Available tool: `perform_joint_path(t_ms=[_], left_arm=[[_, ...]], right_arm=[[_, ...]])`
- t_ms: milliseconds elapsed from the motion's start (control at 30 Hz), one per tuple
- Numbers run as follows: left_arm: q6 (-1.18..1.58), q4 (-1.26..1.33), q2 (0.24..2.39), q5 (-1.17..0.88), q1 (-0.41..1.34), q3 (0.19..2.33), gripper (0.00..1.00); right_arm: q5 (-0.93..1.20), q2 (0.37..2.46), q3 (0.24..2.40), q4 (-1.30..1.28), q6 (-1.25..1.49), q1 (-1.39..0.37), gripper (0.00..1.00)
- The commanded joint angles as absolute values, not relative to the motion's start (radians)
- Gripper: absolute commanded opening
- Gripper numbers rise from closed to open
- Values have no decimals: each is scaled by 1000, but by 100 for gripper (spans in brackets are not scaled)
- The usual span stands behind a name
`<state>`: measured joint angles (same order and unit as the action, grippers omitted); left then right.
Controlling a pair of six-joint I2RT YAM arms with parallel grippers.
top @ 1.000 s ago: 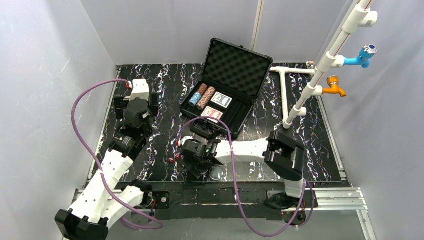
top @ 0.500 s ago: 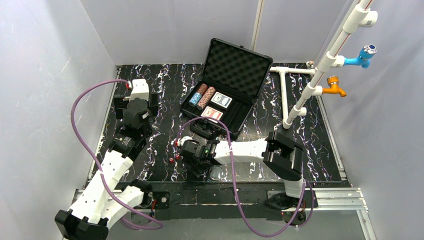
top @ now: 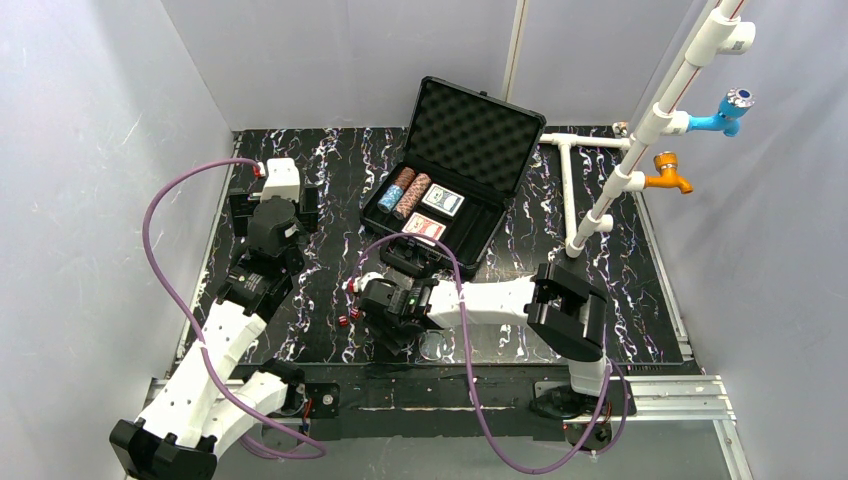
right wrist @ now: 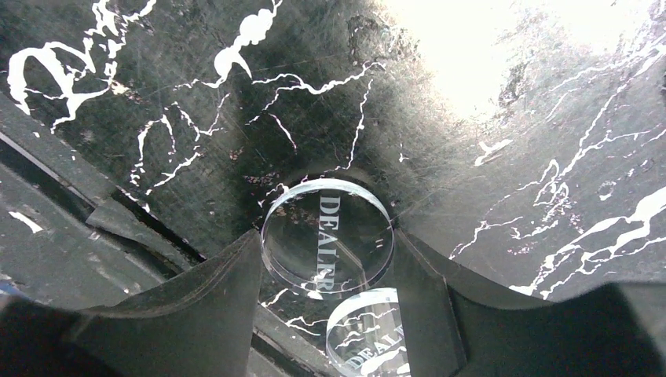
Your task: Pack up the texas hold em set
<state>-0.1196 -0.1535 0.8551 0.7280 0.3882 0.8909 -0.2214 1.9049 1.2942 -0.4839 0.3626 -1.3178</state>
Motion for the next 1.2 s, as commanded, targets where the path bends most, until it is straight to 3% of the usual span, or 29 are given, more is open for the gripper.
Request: perform_joint_path(t_ms=[0,1000,1167], left_arm=[[-118,-147,844,720,385,894,98],[-116,-183,861,669,387,911,98],[-115,-188,864,666,387,913,98]], right_arm=[[-212,1841,1366,-504,359,-1324,46],[-373,1775,1592,-578,198,-1265,45],[-376,1762,1605,-567,160,-1202,37]])
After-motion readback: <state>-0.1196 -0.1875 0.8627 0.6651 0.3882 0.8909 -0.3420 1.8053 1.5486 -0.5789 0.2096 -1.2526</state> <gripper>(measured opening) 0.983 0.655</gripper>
